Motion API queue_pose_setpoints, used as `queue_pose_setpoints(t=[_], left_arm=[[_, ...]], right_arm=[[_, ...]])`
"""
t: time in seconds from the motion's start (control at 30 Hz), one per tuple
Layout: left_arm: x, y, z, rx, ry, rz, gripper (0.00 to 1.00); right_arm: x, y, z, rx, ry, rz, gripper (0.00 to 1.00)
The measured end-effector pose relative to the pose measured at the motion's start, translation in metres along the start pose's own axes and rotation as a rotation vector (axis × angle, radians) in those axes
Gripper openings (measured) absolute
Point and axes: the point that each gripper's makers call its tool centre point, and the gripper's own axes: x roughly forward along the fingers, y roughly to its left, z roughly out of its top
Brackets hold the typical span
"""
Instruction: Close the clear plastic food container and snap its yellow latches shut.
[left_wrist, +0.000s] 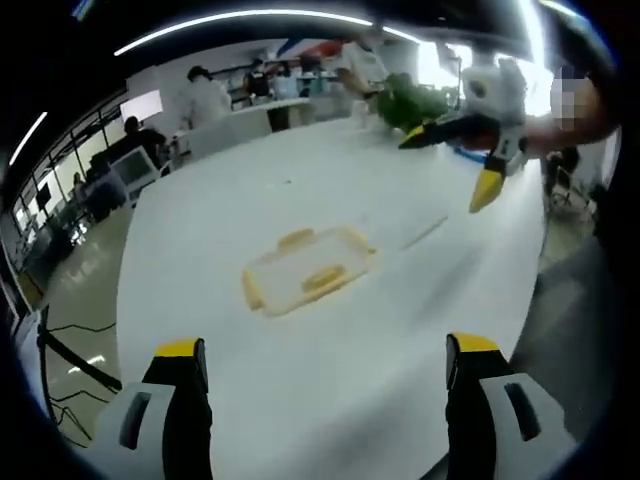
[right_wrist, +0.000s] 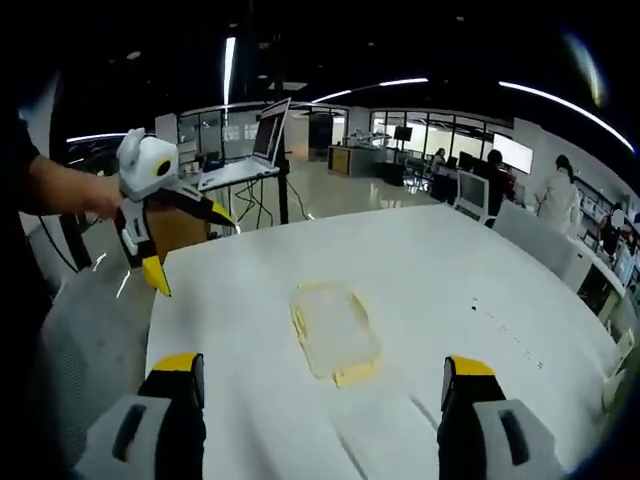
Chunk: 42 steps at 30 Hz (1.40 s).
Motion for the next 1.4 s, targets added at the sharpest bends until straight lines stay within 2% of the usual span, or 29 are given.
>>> queue_pose_setpoints(t=[0.17,0.37,0.43,0.57,0.67,0.73,0.83,0.93,1.1,1.13,1.2,1.23,1.3,1.4], left_arm=[[0.013,0.009,0.001,0.022,0.022,-0.042,0.98],[0.03,0.015,0.001,0.11,0.07,-0.104,0.99],[0.036,0.019,0.005,0.146,0.067,-0.114,0.99],[0.046,0.023,0.009,0.166,0.055,-0.163,0.99],[0.056,0.025,0.007,0.265,0.077,-0.225,0.99],[0.062,0.029,0.004,0.31,0.097,-0.243,0.99],[0.068,0.035,0.003,0.33,0.105,-0.268,0.99],[0.071,0.036,0.008,0.353,0.08,-0.309,0.99],[0.076,0.045,0.01,0.381,0.052,-0.352,0.99],[0.077,0.047,0.008,0.392,0.056,-0.36,0.98],[0.08,0.05,0.004,0.416,0.072,-0.382,0.96],[0.082,0.054,0.001,0.435,0.087,-0.38,0.94],[0.086,0.059,0.001,0.469,0.086,-0.395,0.89],[0.095,0.064,0.003,0.467,0.088,-0.416,0.89]], right_arm=[[0.007,-0.008,-0.005,-0.028,0.023,0.002,0.98],[0.015,-0.012,-0.008,-0.052,0.04,0.007,0.94],[0.016,-0.012,-0.007,-0.057,0.047,0.01,0.94],[0.022,-0.015,-0.011,-0.091,0.078,0.021,0.94],[0.026,-0.017,-0.013,-0.112,0.093,0.03,0.94],[0.03,-0.016,-0.014,-0.116,0.106,0.047,0.94],[0.038,-0.015,-0.017,-0.135,0.129,0.072,0.91],[0.044,-0.015,-0.019,-0.168,0.146,0.079,0.87],[0.056,-0.018,-0.022,-0.178,0.173,0.092,0.87],[0.058,-0.019,-0.023,-0.182,0.18,0.092,0.85],[0.058,-0.027,-0.028,-0.216,0.21,0.058,0.75],[0.059,-0.026,-0.027,-0.203,0.204,0.068,0.73],[0.063,-0.027,-0.029,-0.187,0.21,0.074,0.73],[0.069,-0.027,-0.036,-0.2,0.245,0.095,0.73]])
